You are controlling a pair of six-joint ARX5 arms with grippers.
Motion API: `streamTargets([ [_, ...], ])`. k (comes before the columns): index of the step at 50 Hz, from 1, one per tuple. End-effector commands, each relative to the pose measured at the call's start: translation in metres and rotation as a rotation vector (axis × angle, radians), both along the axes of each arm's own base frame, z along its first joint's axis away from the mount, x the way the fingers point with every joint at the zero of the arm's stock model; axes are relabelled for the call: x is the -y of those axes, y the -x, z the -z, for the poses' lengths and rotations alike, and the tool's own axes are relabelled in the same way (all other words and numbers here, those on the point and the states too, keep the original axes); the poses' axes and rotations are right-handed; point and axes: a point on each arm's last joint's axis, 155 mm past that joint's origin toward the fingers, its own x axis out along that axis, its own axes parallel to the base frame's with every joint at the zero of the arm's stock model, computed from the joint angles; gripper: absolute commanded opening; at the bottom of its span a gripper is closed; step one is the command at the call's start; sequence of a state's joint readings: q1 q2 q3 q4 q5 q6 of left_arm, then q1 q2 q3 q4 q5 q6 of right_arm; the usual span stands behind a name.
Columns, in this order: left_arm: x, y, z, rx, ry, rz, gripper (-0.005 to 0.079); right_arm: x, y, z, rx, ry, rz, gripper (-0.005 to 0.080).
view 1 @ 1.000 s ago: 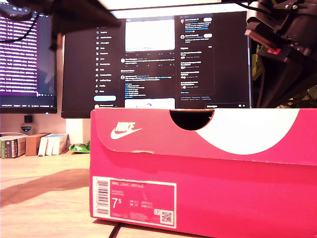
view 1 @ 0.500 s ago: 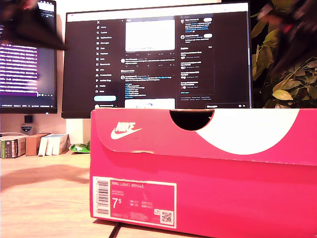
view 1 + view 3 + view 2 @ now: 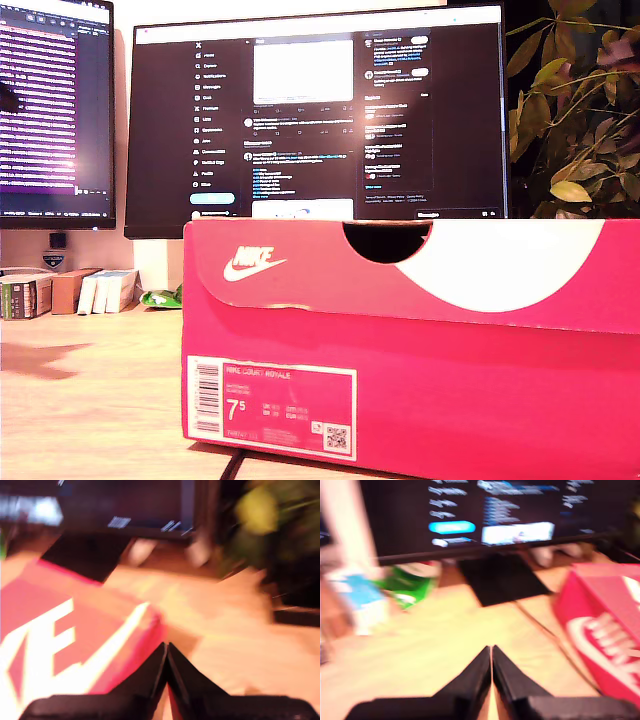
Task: Close the red shoebox by pushing the lid with your left arm and holding the box in place with your right arm
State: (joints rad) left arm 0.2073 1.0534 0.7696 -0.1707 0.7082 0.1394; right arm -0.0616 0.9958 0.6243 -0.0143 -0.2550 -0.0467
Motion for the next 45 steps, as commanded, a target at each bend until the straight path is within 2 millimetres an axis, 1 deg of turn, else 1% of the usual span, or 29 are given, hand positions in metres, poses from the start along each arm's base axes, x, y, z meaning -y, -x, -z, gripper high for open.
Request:
streamTargets([
  [1, -0.003, 0.006, 0.011, -0.008, 0.014, -0.017, -0.0019, -0.004, 0.007, 0.005, 0.02, -0.008, -0.011, -0.0012],
  [5, -0.007, 0.011, 0.018, -0.006, 0.03, -0.038, -0.0019, -0.004, 0.013, 0.005, 0.044, -0.009, -0.01, -0.0012],
  [13, -0.004, 0.024, 0.034, -0.001, 0.063, -0.061, -0.0019, -0.005, 0.025, 0.012, 0.064, -0.015, -0.009, -0.0012],
  [19, -0.005, 0.034, 0.045, 0.006, 0.063, -0.085, -0.0019, -0.006, 0.035, 0.013, 0.089, -0.019, -0.007, -0.0012],
  [22, -0.007, 0.038, 0.046, 0.019, 0.061, -0.107, -0.0019, -0.006, 0.039, 0.012, 0.104, -0.019, -0.007, -0.0013],
  [31, -0.011, 0.046, 0.039, 0.079, 0.045, -0.172, -0.0019, -0.008, 0.049, 0.006, 0.157, -0.064, 0.002, -0.0012],
  [39, -0.004, 0.054, 0.036, 0.115, 0.021, -0.183, -0.0019, -0.016, 0.059, 0.004, 0.191, -0.076, -0.017, -0.0012],
  [45, 0.0, 0.06, 0.041, 0.129, 0.002, -0.198, -0.0019, -0.017, 0.066, 0.011, 0.195, -0.071, -0.018, -0.0012],
])
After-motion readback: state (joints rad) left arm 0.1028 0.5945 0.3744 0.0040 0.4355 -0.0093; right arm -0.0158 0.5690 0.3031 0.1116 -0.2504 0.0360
